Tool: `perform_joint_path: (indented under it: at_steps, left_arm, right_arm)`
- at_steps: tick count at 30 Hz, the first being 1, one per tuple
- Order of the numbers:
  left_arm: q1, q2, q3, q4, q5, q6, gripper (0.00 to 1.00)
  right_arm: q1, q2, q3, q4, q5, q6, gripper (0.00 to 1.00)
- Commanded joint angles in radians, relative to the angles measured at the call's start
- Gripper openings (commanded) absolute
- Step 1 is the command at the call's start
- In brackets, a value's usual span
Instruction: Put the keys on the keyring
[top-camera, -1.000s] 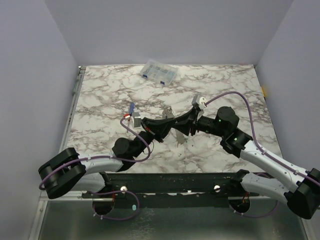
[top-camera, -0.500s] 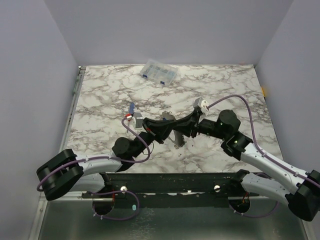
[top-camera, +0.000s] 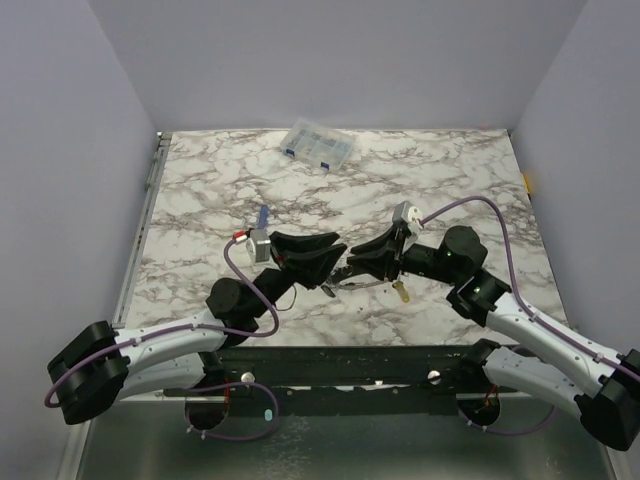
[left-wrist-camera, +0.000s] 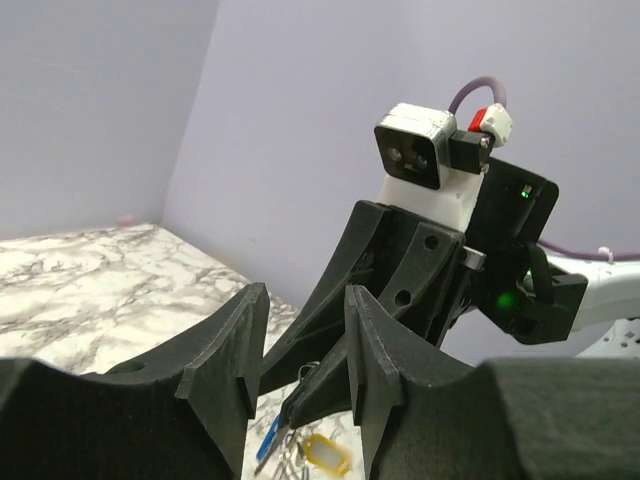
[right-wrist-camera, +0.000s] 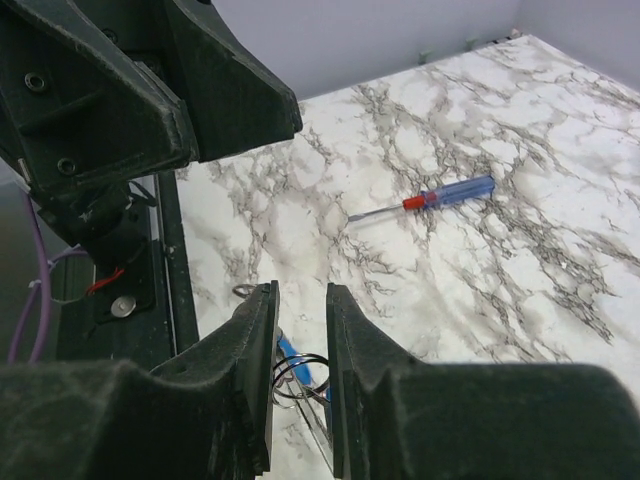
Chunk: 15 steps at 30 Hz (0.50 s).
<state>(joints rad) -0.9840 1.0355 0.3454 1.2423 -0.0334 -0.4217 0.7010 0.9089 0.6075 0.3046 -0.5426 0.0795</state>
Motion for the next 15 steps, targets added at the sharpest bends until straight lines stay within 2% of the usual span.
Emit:
perform_joint_path:
  at_steps: [1, 7, 12, 15]
  left_arm:
    - [-0.004, -0.098, 0.028, -0.229, 0.012, 0.113, 0.43]
    - [-0.004, -0.272, 0.085, -0.632, 0.009, 0.327, 0.46]
    - [-0.002, -0.411, 0.117, -0.881, 0.168, 0.501, 0.66]
    - [-0.002, -0.424, 0.148, -0.962, 0.246, 0.517, 0.71]
  right_arm:
    - [-0.003, -0.021, -0.009, 0.03, -0.022, 0.003, 0.01]
    - [-0.001, -0.041, -0.017, 0.039, -0.02, 0.02, 0.01]
    - [-0.001, -0.047, 0.004, 0.016, -0.015, 0.019, 0.01]
    - [-0.001, -0.047, 0.02, 0.0, -0.008, 0.02, 0.01]
